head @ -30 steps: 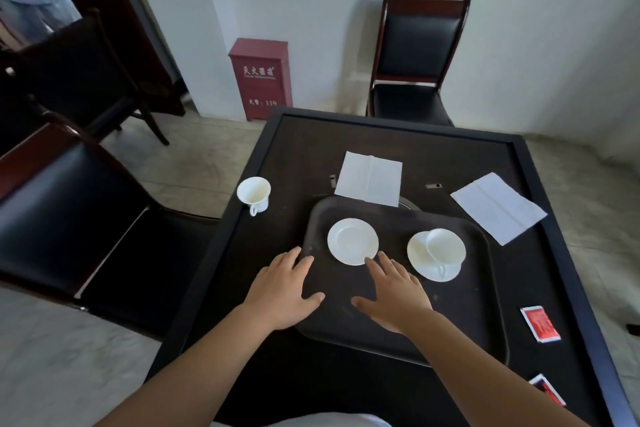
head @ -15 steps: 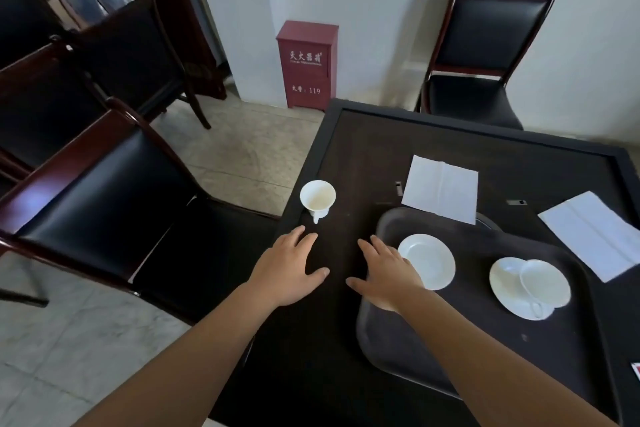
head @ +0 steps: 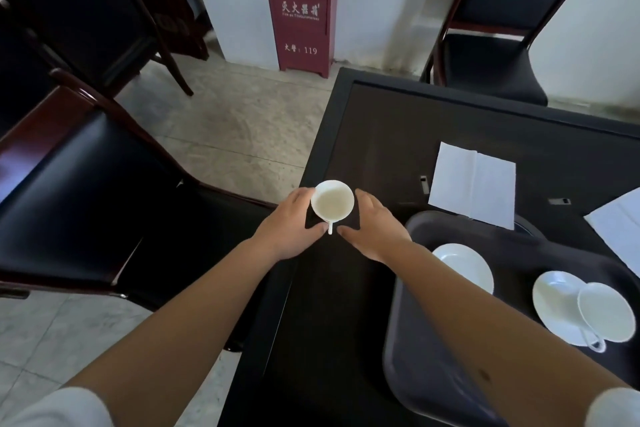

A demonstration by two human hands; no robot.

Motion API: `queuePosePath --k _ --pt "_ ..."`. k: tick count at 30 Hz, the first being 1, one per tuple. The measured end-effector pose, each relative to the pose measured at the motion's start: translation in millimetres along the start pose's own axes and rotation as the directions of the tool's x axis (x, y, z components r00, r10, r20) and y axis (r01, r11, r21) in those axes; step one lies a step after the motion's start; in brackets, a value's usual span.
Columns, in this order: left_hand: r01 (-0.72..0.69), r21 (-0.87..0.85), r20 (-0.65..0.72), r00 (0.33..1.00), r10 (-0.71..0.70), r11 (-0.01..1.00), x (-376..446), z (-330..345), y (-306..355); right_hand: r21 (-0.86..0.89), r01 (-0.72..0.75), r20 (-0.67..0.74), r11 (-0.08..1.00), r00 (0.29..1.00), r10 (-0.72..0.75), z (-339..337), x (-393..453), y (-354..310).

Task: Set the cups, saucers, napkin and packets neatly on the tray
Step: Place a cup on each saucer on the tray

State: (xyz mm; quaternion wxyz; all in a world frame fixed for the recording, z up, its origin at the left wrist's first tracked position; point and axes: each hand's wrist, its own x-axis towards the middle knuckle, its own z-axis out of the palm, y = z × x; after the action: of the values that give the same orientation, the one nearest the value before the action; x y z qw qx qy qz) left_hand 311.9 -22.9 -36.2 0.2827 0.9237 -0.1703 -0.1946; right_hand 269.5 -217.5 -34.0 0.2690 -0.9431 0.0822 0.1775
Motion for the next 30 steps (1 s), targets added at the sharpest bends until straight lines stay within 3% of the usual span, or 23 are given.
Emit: queuePosePath --k 6,13,19,30 --pt "0.076 -0.129 0.120 0.991 -0.061 0.989 34.2 6.4 -14.6 0.151 -0.050 0.086 0.987 0.996 0.037 10.0 36.2 8.1" --pt "0.088 -0.277 0.256 0.967 -0.015 0.957 48.5 14.7 -27.5 0.281 -0.018 0.165 0.959 0.986 -0.030 20.4 50.9 21.1" --pt "0.124 -0.387 0.264 0.964 -0.019 0.913 50.5 17.0 -31.7 0.394 -0.093 0.194 0.914 0.981 0.016 24.2 58.1 26.5" --pt "0.120 -0.435 0.234 0.972 -0.017 0.892 25.2 14.7 -5.6 0.436 -0.008 0.130 0.900 0.990 -0.055 14.1 27.7 36.8"
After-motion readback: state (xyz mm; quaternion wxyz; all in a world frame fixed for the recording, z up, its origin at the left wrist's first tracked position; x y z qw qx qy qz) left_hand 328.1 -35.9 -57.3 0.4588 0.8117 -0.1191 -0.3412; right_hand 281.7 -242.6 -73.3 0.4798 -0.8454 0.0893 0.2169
